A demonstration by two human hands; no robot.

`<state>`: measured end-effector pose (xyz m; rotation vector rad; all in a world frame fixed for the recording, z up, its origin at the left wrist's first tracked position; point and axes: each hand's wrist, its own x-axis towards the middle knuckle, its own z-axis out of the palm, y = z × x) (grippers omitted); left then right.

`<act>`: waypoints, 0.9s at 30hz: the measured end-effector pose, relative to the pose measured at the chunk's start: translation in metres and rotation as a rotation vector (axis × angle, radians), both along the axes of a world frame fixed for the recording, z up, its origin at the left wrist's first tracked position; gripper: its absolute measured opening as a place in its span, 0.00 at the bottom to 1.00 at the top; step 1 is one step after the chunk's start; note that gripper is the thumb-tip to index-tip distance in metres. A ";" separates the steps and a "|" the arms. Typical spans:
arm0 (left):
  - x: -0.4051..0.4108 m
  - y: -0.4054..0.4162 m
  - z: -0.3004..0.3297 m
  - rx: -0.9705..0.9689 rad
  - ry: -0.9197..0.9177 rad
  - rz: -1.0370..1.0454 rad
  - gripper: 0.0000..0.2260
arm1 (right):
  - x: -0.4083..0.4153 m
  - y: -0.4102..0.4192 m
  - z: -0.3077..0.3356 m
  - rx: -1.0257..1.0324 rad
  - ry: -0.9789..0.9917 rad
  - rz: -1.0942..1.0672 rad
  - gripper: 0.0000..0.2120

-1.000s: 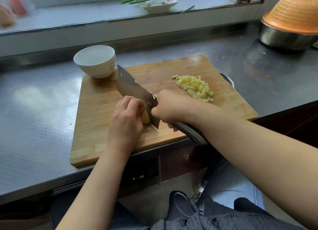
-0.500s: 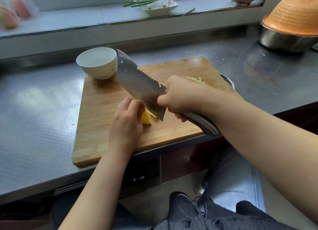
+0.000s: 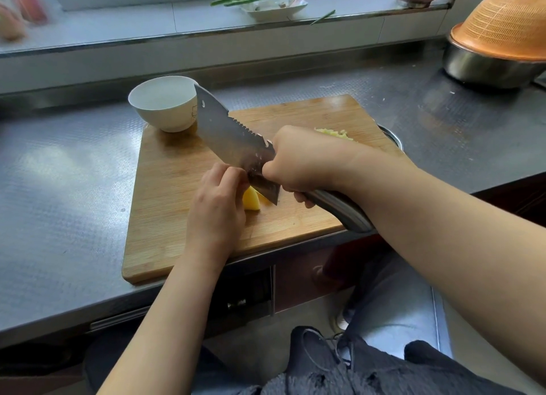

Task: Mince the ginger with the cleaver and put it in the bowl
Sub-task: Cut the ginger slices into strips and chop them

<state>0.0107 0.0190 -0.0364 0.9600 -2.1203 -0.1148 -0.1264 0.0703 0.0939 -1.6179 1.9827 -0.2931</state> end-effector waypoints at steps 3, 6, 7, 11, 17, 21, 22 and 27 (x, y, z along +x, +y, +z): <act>0.000 -0.001 -0.002 0.011 0.006 0.001 0.06 | 0.004 -0.003 -0.002 0.026 0.024 0.016 0.04; 0.001 -0.001 -0.001 0.015 0.016 -0.009 0.06 | 0.003 -0.004 -0.004 0.043 -0.013 -0.006 0.05; 0.001 -0.001 -0.001 0.015 0.015 -0.011 0.05 | 0.002 -0.004 -0.003 0.047 -0.031 -0.021 0.05; 0.001 -0.002 -0.002 0.018 0.020 -0.014 0.06 | 0.003 -0.004 -0.007 0.039 -0.042 -0.032 0.06; 0.001 -0.002 -0.002 0.013 0.033 0.002 0.05 | 0.010 -0.002 -0.033 0.072 -0.063 -0.049 0.11; 0.002 -0.002 -0.001 0.019 0.029 -0.016 0.06 | 0.001 0.001 -0.038 0.063 -0.145 -0.118 0.09; 0.002 -0.001 -0.001 0.019 0.028 -0.020 0.06 | 0.000 0.001 -0.039 0.057 -0.152 -0.120 0.08; 0.002 0.000 0.001 0.025 0.016 -0.003 0.05 | -0.007 0.003 -0.028 -0.013 -0.129 -0.096 0.07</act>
